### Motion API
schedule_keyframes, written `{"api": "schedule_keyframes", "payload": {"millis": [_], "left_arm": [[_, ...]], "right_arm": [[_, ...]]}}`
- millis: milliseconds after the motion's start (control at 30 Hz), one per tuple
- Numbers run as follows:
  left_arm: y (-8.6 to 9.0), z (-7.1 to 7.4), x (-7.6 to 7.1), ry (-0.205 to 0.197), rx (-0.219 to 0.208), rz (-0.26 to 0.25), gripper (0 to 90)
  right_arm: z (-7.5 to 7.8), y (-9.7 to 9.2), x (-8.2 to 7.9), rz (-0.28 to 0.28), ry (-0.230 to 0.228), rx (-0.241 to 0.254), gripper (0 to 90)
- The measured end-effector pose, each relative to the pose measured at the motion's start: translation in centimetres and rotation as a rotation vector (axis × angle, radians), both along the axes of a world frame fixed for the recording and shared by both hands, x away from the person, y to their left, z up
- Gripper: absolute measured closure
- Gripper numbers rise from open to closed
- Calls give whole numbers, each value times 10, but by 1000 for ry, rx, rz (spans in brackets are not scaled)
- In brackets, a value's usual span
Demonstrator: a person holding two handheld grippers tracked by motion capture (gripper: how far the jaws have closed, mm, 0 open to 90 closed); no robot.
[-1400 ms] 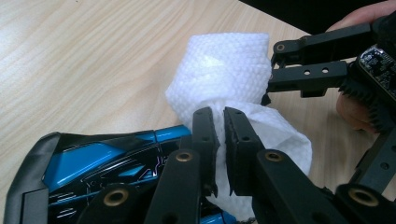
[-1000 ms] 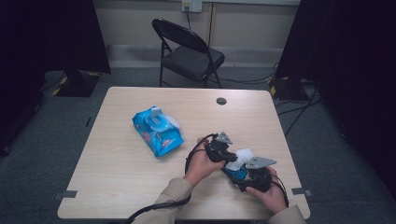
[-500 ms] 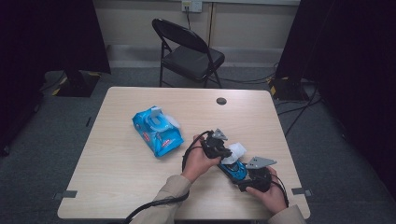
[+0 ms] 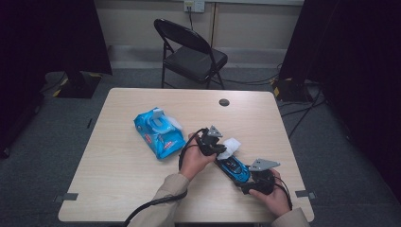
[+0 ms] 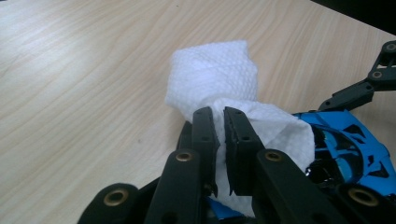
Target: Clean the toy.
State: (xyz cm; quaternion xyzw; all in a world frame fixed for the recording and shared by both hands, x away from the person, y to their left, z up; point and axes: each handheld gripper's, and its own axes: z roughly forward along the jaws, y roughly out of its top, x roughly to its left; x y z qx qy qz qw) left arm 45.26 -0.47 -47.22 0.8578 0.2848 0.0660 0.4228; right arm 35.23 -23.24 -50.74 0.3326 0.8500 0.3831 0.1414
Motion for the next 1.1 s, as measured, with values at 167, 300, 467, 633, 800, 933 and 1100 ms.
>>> {"api": "schedule_keyframes", "payload": {"millis": [167, 300, 467, 633, 800, 933, 1100], "left_arm": [[4, 3, 2, -9, 25, 16, 836], [10, 4, 3, -4, 26, 25, 836], [18, 4, 5, 0, 23, 37, 836], [21, 2, 4, 3, 12, 43, 836], [25, 3, 4, 0, 22, 44, 836], [32, 3, 4, 5, 32, 57, 837], [43, -1, 4, 41, -9, 69, 838]], "right_arm": [[0, 0, 0, 1, 0, 0, 246], [0, 0, 0, 0, 0, 0, 246], [0, 0, 0, 0, 0, 0, 247], [0, 0, 0, 0, 0, 0, 246], [0, 0, 0, 0, 1, 0, 247], [0, 0, 0, 0, 0, 0, 247], [0, 0, 0, 0, 0, -1, 246]]}}
